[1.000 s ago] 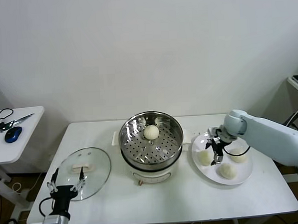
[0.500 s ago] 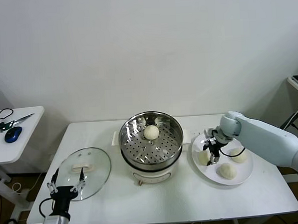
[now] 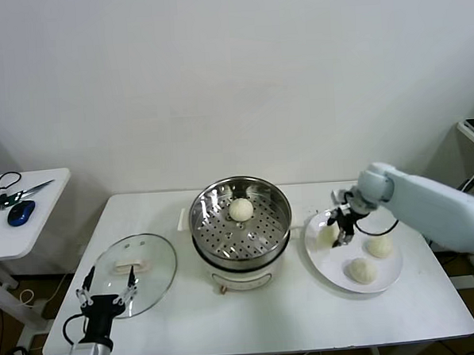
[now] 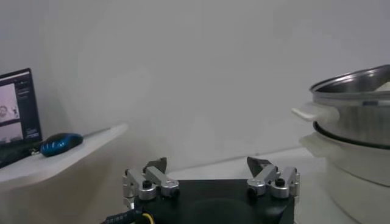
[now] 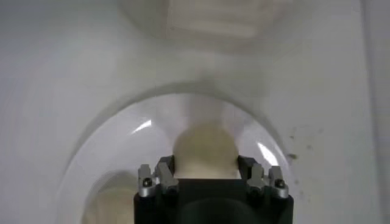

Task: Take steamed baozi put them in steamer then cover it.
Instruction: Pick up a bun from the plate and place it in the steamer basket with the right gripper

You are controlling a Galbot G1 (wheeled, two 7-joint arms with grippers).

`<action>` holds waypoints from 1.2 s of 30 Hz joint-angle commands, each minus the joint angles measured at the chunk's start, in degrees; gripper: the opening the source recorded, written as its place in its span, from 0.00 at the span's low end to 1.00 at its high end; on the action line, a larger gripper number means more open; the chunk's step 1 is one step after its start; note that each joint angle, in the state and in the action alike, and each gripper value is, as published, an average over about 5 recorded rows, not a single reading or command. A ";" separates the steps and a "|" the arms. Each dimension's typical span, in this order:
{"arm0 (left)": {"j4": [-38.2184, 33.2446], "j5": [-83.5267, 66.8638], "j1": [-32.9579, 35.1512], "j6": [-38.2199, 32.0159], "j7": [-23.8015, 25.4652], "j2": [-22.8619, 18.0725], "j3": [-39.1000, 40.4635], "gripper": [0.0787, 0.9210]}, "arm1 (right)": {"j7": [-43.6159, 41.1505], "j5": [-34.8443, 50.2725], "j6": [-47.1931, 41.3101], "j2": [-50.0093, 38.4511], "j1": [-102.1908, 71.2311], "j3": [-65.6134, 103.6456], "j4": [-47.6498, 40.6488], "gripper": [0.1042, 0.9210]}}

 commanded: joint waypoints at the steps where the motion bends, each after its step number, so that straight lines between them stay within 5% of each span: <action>1: -0.56 -0.01 0.13 0.04 0.04 -0.11 0.30 0.88 | -0.47 16.37 -0.31 2.87 27.81 -18.03 1.34 0.69; 13: -2.11 -0.54 1.44 -0.14 0.15 0.36 1.76 0.88 | 3.04 30.70 -5.08 20.37 33.79 -21.92 2.38 0.69; 22: -2.78 -0.99 2.00 -0.09 0.57 0.48 2.34 0.88 | 8.16 32.61 -9.17 33.02 26.56 -20.50 0.59 0.69; 36: -2.45 -1.58 2.89 -0.41 1.22 0.72 1.56 0.88 | 11.50 30.30 -11.17 36.92 16.72 -22.03 0.61 0.69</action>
